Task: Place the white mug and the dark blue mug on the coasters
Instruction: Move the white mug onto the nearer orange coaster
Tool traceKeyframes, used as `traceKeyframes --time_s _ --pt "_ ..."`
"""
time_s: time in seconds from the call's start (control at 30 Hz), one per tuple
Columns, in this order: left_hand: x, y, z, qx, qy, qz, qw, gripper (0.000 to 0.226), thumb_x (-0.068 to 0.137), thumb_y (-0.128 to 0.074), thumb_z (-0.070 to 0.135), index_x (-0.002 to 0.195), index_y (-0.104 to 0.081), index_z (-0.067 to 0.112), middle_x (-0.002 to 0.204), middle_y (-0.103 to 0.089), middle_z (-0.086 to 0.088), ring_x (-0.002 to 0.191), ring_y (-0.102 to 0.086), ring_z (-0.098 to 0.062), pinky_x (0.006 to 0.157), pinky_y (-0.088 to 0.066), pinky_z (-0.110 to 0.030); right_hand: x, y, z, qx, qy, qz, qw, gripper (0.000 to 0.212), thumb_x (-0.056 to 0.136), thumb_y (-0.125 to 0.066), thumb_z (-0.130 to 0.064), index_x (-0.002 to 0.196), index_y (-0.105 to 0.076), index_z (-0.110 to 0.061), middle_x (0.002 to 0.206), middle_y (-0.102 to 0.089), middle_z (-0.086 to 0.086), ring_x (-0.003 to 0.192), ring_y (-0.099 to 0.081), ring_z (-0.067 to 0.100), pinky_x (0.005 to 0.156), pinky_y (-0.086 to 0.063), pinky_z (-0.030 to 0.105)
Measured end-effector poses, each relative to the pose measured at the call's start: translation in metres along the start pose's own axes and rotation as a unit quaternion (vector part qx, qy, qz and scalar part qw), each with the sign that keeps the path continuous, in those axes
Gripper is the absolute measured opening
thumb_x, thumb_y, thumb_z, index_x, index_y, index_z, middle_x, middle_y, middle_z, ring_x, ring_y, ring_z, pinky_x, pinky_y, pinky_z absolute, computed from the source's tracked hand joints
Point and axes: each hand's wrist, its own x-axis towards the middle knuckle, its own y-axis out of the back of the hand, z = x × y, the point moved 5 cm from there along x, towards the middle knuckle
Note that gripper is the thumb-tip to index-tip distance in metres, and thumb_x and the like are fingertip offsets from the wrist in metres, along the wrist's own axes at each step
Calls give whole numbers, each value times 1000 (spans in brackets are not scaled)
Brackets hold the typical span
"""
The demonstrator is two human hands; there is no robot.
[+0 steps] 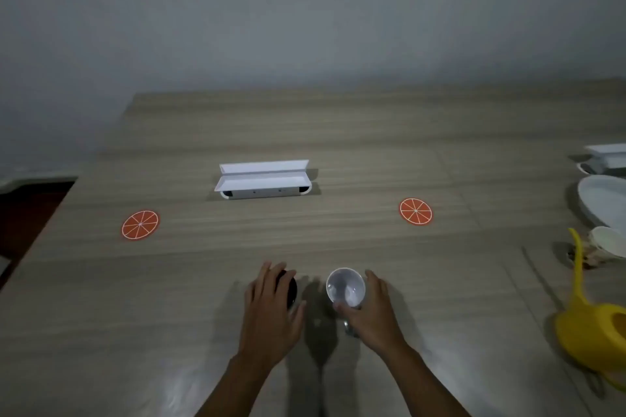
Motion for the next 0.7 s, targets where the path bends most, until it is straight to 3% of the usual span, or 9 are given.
traceKeyframes --time_s 0.13,0.27,0.7 --pt "-10 -4 4 13 -28 -2 1000 55 87 -67 33 137 -53 17 150 -51 -8 149 -31 -31 114 -32 -52 -4 -9 -2 13 19 -7 1000 93 67 -91 -36 143 -40 -22 139 -49 1 126 -53 22 98 -54 40" --pt "-23 -11 7 19 -64 -7 998 56 90 -64 32 142 -49 19 151 -48 -3 152 -26 -23 118 -19 -41 -3 -9 -1 10 28 -3 1000 91 68 -92 -29 143 -41 -19 139 -50 3 126 -53 22 100 -52 40" --pt "-40 -21 30 27 -115 -14 993 46 93 -53 27 136 -57 13 143 -59 -5 149 -34 -25 116 -32 -45 0 -7 6 38 36 -7 999 85 70 -91 -18 141 -45 -17 137 -55 5 125 -54 23 98 -47 34"
